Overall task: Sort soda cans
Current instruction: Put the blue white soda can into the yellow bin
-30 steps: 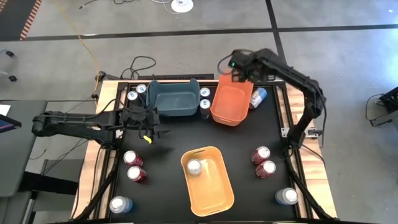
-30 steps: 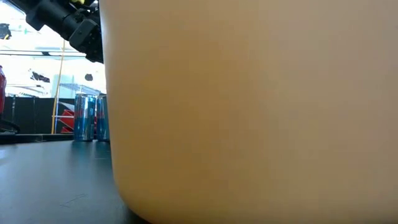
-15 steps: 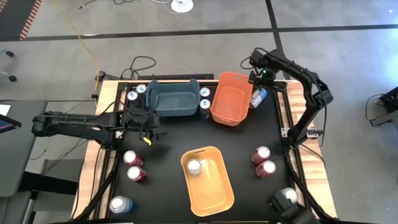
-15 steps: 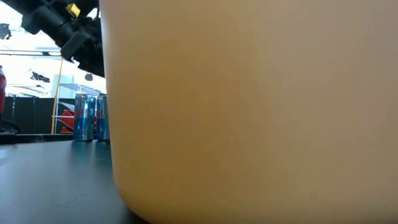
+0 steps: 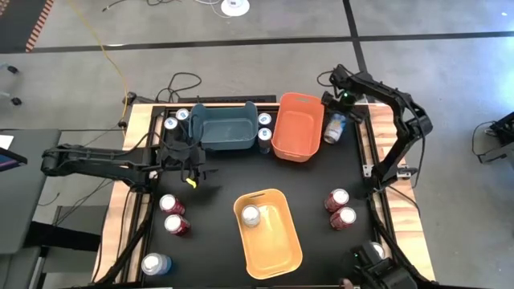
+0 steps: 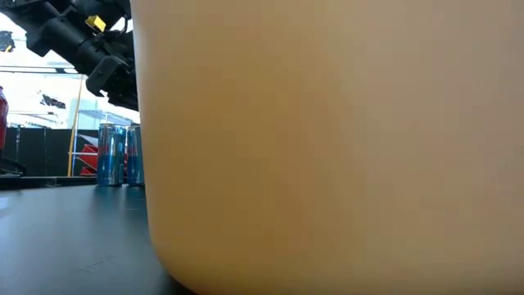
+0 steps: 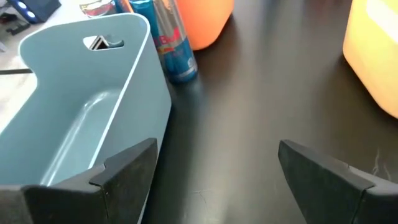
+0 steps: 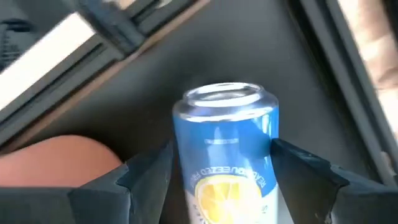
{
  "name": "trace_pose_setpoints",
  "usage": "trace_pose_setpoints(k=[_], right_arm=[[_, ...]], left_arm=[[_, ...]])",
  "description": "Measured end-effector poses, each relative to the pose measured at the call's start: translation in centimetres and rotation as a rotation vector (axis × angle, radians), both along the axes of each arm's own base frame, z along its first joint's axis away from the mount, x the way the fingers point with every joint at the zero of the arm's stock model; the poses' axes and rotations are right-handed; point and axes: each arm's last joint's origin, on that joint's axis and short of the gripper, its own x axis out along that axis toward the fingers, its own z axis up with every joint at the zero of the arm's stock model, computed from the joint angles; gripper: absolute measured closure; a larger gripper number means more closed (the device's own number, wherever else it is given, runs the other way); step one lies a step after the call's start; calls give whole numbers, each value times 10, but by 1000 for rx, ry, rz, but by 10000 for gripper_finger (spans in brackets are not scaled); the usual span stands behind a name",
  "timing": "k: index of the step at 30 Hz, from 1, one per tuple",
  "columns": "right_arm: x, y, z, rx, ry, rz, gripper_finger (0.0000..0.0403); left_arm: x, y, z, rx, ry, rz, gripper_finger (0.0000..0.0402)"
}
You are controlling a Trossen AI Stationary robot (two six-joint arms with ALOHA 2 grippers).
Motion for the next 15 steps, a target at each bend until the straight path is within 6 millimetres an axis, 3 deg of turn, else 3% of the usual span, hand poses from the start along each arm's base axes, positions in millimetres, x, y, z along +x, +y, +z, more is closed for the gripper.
trace_pose_setpoints(k=[8, 15], right_arm=[[8, 15, -9, 66, 40, -17, 117], [11, 28, -29, 44, 75, -27, 117]], left_arm=[[0, 0, 0, -3, 7, 4, 69], [-1, 0, -1, -3, 11, 4, 69]])
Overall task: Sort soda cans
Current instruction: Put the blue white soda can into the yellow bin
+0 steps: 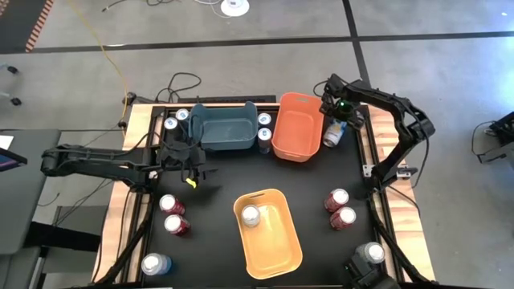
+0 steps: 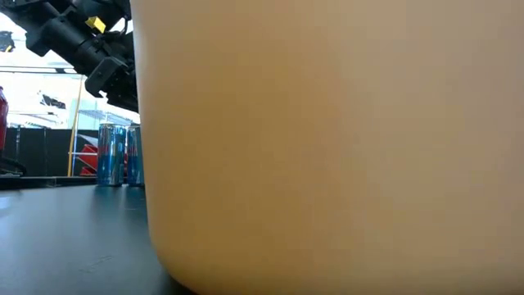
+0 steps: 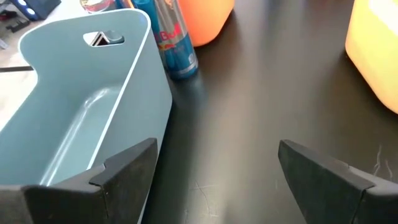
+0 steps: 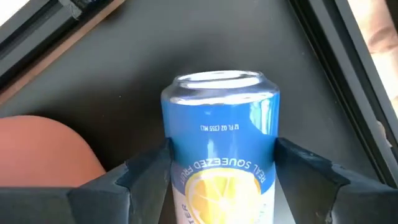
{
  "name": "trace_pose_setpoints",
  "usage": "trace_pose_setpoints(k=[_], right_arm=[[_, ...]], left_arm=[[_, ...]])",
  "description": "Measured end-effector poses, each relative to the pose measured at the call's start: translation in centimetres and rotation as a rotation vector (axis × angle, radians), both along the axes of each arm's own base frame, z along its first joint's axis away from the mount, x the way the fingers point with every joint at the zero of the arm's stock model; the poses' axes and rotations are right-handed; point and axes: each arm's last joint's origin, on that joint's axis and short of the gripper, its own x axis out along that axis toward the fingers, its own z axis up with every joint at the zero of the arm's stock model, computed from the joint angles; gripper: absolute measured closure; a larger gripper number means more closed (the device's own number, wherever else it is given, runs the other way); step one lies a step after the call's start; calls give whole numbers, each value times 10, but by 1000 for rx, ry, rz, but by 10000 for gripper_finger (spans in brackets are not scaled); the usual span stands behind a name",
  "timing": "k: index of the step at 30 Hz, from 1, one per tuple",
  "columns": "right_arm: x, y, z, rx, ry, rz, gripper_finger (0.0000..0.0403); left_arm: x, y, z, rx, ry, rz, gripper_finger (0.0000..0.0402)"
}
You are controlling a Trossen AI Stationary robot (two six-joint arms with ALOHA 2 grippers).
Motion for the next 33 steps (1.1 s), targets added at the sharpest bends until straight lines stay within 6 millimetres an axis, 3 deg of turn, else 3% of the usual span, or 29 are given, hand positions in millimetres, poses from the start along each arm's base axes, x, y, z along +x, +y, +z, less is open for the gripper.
trace_pose_setpoints(k=[16, 26, 33], right_arm=[[12, 11, -2, 1, 19, 77, 116], [10, 25, 14, 32, -57, 132, 116], [9, 41, 20, 55, 84, 138, 117]], left_arm=[[0, 0, 0, 4, 4, 1, 69], [-1, 0, -1, 4, 20, 1, 69], [-1, 0, -1, 7, 22, 5, 69]])
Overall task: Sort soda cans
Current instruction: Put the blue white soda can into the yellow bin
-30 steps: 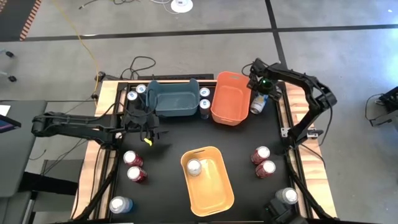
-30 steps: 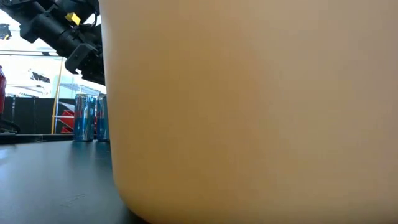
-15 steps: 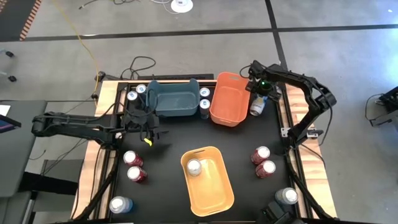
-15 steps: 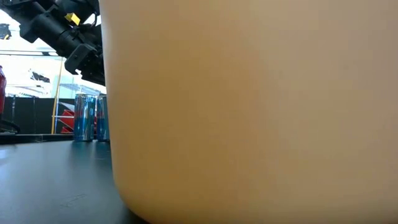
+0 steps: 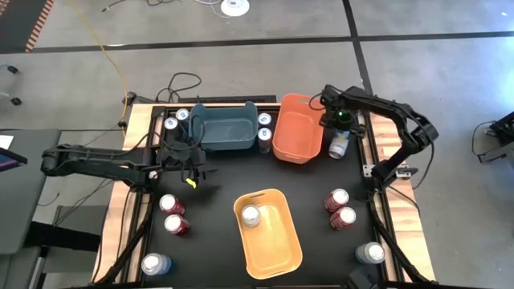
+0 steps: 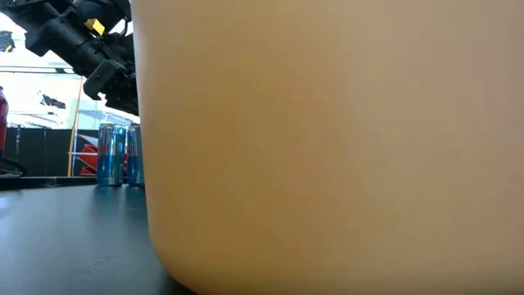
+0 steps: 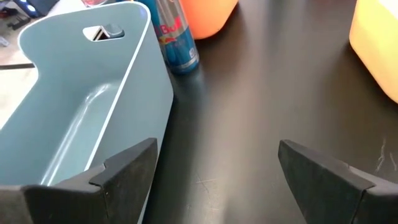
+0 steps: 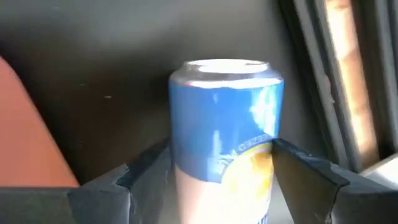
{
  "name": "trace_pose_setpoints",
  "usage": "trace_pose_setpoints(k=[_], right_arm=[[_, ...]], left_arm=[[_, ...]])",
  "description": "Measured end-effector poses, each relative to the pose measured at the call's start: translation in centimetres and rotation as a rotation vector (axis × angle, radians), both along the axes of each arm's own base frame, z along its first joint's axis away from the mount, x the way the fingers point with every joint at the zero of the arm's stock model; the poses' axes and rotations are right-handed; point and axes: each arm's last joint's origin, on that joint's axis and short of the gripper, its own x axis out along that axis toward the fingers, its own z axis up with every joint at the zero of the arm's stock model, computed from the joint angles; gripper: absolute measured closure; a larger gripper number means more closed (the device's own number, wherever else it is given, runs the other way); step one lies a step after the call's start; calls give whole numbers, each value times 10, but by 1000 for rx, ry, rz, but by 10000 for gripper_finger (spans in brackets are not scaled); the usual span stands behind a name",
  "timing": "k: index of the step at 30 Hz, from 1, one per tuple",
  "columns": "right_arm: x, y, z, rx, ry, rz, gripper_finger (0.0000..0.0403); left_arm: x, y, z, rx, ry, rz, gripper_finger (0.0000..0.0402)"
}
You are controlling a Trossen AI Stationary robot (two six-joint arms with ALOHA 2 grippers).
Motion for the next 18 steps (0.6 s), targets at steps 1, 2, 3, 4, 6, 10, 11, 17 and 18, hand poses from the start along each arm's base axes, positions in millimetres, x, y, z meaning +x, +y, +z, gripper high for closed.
trace_pose_setpoints(k=[1, 2, 3, 4, 6, 10, 11, 17, 18], right_arm=[[0, 0, -1, 4, 5, 10, 117], [1, 1, -2, 8, 5, 27, 117], [3, 1, -2, 12, 1, 36, 117], [4, 2, -4, 19, -4, 44, 117], [4, 4, -7, 47, -22, 62, 117], [5, 12, -14, 90, -21, 104, 117], [5, 14, -16, 99, -17, 126, 117], [9, 22, -5, 73, -48, 224, 107], [10, 23, -2, 55, -63, 228, 99]], left_arm=[[0, 0, 0, 0, 0, 0, 69], [0, 0, 0, 0, 0, 0, 69], [0, 0, 0, 0, 0, 0, 69], [0, 0, 0, 0, 0, 0, 69], [0, 0, 0, 0, 0, 0, 69], [0, 0, 0, -1, 3, 0, 69], [0, 0, 0, -1, 3, 0, 69], [1, 0, 1, 6, -12, -3, 69], [1, 0, 2, 8, -18, -5, 69]])
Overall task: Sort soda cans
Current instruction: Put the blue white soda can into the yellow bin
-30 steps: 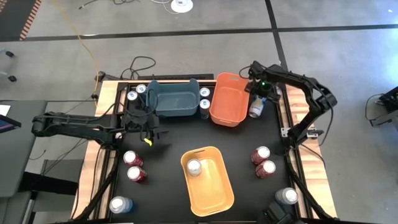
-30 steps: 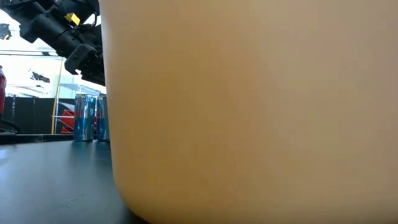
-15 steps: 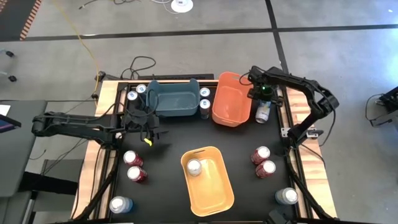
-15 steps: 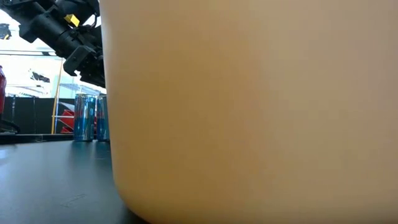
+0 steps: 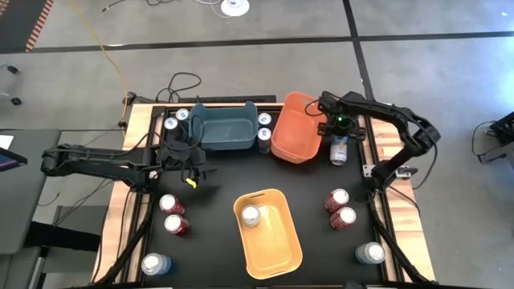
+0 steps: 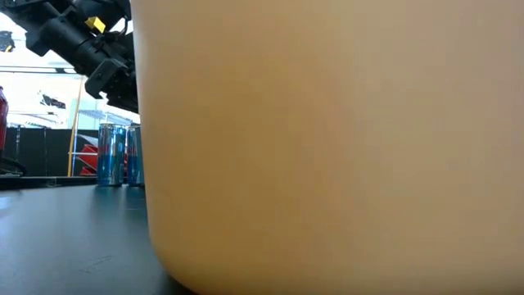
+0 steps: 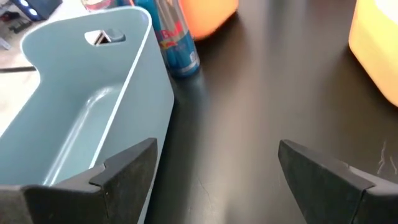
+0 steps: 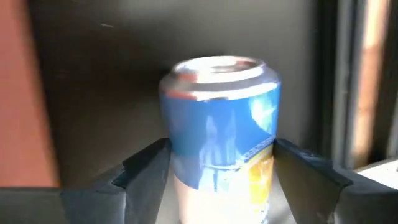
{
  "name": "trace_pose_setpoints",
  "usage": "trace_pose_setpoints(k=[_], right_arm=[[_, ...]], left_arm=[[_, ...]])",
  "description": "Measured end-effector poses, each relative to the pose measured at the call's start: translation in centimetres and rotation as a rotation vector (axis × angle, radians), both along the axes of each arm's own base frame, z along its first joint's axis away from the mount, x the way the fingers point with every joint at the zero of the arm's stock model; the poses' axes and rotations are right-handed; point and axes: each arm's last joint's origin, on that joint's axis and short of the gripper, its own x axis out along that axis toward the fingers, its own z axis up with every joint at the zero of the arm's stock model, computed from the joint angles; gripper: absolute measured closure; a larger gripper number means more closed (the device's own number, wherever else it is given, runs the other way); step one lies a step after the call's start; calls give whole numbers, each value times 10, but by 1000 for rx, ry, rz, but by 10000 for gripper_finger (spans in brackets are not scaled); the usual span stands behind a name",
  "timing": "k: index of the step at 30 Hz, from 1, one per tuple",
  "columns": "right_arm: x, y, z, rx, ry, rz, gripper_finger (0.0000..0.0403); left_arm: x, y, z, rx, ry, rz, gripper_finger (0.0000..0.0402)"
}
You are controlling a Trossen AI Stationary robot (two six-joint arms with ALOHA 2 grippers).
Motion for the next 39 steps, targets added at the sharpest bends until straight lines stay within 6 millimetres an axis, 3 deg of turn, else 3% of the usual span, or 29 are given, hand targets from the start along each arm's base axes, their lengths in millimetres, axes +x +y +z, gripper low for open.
trace_pose_setpoints(k=[8, 16, 22, 29, 34, 39], right_arm=[[-6, 20, 28, -73, 3, 2, 10], [11, 46, 39, -118, -80, 82, 13], [34, 68, 19, -143, -150, 224, 9], [39, 86, -13, -150, -198, 240, 9], [34, 88, -25, -166, -165, 214, 9], [30, 77, -22, -202, -169, 167, 9]], left_arm=[[0, 0, 0, -1, -2, 1, 69], [0, 0, 0, -1, 1, 1, 69], [0, 0, -1, -3, 7, 1, 69], [0, 0, 0, -5, -6, 3, 69], [1, 0, 2, -5, -25, 4, 69], [1, 0, 2, -5, -29, 4, 69]])
